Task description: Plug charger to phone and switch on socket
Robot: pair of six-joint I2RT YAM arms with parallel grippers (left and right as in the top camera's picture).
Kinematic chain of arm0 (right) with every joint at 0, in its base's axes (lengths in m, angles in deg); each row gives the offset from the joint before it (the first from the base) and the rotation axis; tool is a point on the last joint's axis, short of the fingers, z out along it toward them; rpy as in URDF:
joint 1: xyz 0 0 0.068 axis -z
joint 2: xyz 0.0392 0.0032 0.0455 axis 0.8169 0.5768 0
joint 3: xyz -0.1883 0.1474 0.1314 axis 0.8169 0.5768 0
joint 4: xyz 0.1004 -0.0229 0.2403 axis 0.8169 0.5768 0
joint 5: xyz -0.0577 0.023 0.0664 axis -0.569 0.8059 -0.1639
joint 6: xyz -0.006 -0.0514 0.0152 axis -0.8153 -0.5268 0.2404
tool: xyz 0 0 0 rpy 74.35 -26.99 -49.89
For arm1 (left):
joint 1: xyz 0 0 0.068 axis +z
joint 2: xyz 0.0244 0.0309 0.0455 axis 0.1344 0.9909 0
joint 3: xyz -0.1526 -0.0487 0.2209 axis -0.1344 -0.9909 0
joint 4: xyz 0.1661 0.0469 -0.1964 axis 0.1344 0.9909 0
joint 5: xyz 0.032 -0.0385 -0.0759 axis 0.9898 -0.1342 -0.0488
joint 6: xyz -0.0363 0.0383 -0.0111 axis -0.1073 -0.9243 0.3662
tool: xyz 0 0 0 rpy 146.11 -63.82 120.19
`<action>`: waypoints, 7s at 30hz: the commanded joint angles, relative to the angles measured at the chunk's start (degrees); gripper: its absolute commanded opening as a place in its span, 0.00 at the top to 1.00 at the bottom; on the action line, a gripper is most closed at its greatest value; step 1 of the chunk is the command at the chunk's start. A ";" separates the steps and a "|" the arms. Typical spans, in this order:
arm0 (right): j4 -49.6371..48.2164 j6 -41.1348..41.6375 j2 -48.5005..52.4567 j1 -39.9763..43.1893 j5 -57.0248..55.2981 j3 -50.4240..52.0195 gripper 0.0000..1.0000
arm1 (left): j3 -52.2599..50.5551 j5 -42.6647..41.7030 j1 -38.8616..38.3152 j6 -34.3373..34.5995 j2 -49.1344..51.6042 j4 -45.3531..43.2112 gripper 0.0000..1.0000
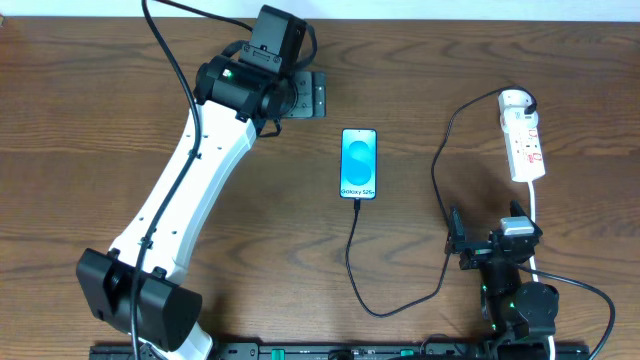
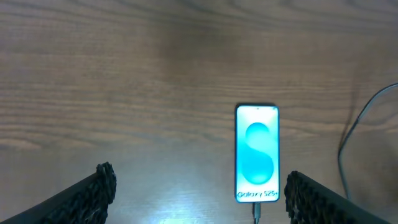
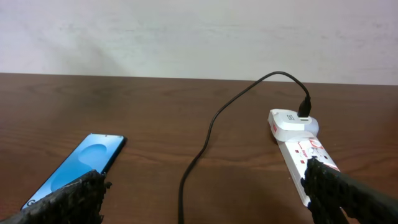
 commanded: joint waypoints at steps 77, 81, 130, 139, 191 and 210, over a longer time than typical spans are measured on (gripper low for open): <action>0.22 -0.66 -0.55 0.20 0.15 0.11 0.01 | -93.68 -11.47 19.04 -20.72 -88.24 -53.55 0.02; 0.22 -0.66 -0.55 0.20 0.15 0.11 0.01 | -96.50 -11.08 19.65 -20.70 -91.25 -57.05 0.02; 0.22 -0.68 -0.50 0.20 0.13 0.11 0.01 | -102.66 -7.19 24.41 -17.70 -100.94 -51.69 0.02; 0.22 -0.66 -0.50 0.20 0.13 0.11 0.01 | -102.66 -7.19 24.41 -17.70 -100.94 -51.69 0.02; 0.37 1.05 -0.50 1.75 -1.31 0.11 0.01 | -102.66 -7.19 24.41 -17.73 -100.94 -51.71 0.02; 0.39 1.05 -0.50 1.75 -1.33 0.11 0.01 | -102.66 -7.19 24.41 -17.70 -100.94 -51.71 0.02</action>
